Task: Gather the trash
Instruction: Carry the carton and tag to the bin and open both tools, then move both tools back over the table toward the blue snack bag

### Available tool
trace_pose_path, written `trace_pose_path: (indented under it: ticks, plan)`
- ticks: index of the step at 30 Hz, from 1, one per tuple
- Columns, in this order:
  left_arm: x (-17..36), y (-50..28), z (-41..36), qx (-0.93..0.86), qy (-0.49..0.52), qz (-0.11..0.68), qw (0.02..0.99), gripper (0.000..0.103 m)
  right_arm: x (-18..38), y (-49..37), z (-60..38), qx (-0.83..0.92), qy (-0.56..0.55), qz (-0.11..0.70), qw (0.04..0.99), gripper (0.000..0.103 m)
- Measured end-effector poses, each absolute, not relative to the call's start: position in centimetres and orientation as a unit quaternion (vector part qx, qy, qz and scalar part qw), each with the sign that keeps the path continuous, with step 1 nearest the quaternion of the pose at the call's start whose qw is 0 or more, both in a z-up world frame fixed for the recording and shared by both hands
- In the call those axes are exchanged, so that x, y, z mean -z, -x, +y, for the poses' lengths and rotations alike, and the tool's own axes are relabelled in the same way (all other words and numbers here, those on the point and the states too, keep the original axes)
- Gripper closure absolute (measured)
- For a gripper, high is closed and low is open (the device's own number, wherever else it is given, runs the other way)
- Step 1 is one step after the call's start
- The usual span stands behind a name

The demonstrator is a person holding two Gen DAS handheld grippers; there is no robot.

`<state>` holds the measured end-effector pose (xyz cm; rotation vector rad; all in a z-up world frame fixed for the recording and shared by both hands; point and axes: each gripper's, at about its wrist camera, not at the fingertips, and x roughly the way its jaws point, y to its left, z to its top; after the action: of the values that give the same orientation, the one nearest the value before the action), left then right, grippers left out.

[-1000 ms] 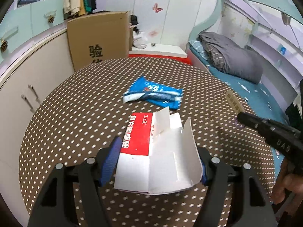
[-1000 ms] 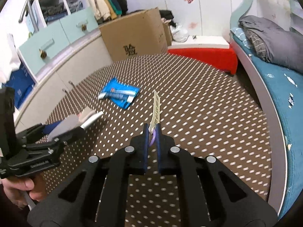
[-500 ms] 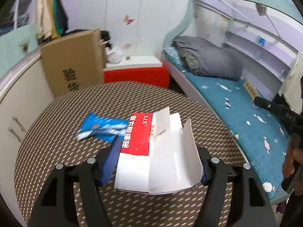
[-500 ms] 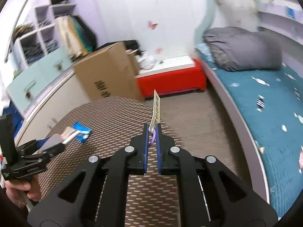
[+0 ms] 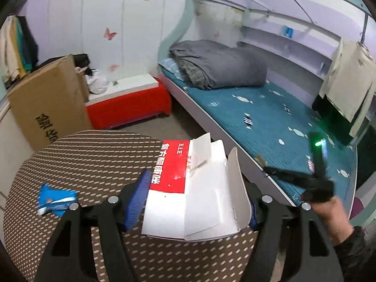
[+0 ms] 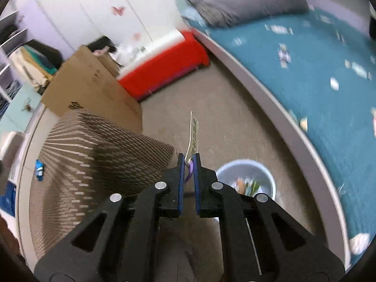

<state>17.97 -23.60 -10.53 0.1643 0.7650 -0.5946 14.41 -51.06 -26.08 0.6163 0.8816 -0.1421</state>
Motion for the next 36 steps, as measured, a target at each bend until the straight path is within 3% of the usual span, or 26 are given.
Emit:
trace_pose_path:
  ticks: [1,2,3,4,8,24,25,27,36]
  plan:
    - [10.8,-18.1,-24.4,0.290,-0.082,0.370,0.879,0.036,27.2,-14.7,-51.7,0.071,-0.305,0.429,0.847,0.084]
    - [11.1,-18.2,-25.4,0.295,-0.086,0.374,0.875,0.036,28.3,-14.8,-52.2,0.078,-0.314,0.436,0.840,0.047]
    - [11.3,-18.3,-26.3,0.300,-0.090,0.377,0.872,0.036,29.2,-14.7,-52.8,0.094,-0.321,0.435,0.836,0.030]
    - [11.6,-18.4,-27.1,0.305,-0.093,0.379,0.869,0.036,29.7,-14.4,-53.4,0.104,-0.329,0.433,0.833,0.026]
    - [13.2,-18.6,-31.1,0.327,-0.113,0.393,0.852,0.036,30.1,-12.6,-55.4,0.115,-0.365,0.419,0.824,0.024]
    - [21.8,-21.4,-43.9,0.371,-0.190,0.480,0.772,0.035,23.4,-6.8,-59.0,0.148,-0.359,0.337,0.857,0.015]
    - [22.0,-21.7,-44.0,0.369,-0.194,0.483,0.770,0.033,23.2,-6.8,-59.0,0.148,-0.359,0.336,0.858,0.015]
    - [22.3,-22.3,-44.4,0.356,-0.204,0.487,0.771,0.014,23.0,-6.9,-58.9,0.150,-0.356,0.336,0.859,0.014]
    - [19.7,-22.3,-41.0,0.345,-0.170,0.473,0.793,0.013,22.7,-8.0,-56.5,0.158,-0.335,0.353,0.859,0.006]
